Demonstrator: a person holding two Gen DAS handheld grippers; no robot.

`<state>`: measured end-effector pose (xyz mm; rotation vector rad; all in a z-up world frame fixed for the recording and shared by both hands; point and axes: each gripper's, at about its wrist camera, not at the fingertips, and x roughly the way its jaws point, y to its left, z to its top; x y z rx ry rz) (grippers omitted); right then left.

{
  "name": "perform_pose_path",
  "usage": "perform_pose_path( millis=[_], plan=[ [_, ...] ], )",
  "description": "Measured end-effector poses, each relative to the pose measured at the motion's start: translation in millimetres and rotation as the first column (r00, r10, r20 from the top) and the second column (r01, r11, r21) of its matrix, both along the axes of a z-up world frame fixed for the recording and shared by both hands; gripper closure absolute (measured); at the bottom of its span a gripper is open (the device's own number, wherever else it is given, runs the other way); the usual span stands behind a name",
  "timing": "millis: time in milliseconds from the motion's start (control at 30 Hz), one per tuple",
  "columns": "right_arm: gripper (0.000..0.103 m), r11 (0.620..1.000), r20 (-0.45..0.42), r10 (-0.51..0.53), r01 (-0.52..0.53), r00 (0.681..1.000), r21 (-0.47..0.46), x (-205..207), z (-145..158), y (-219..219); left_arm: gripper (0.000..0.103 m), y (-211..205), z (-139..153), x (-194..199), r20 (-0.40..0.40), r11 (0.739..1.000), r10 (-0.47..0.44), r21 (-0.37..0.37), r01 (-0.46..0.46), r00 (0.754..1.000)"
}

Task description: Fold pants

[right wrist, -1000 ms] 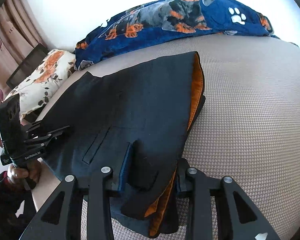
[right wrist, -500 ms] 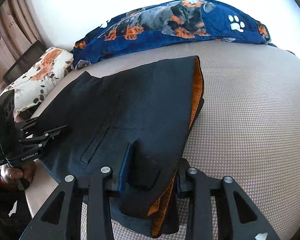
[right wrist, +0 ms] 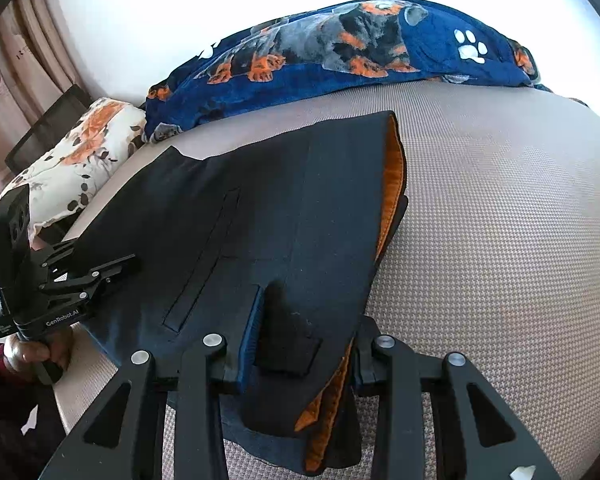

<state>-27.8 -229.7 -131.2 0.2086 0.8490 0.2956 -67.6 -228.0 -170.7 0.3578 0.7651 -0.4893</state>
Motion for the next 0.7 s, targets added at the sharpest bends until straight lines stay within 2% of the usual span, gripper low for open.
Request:
perform_pose_path(
  millis=[167,400,567,700],
  plan=[
    [0.073,0.999,-0.019,-0.012,0.013,1.0,0.047,2,0,-4,0.072,2,2,0,0.004,1.0,0.0,-0.012,0.0,1.0],
    [0.073,0.995,-0.064,-0.001,0.007,0.998,0.099,8,-3,-10,0.072,5,2,2,-0.02,1.0,-0.011,-0.02,0.011,1.0],
    [0.064,0.989,-0.119,0.013,0.005,0.993,0.147,17,-8,-15,0.072,5,2,4,-0.031,1.0,-0.024,-0.014,0.024,0.999],
    [0.065,0.992,-0.119,0.018,-0.003,0.993,0.129,23,-7,-10,0.072,9,3,7,-0.026,0.999,-0.018,-0.029,0.017,0.999]
  ],
)
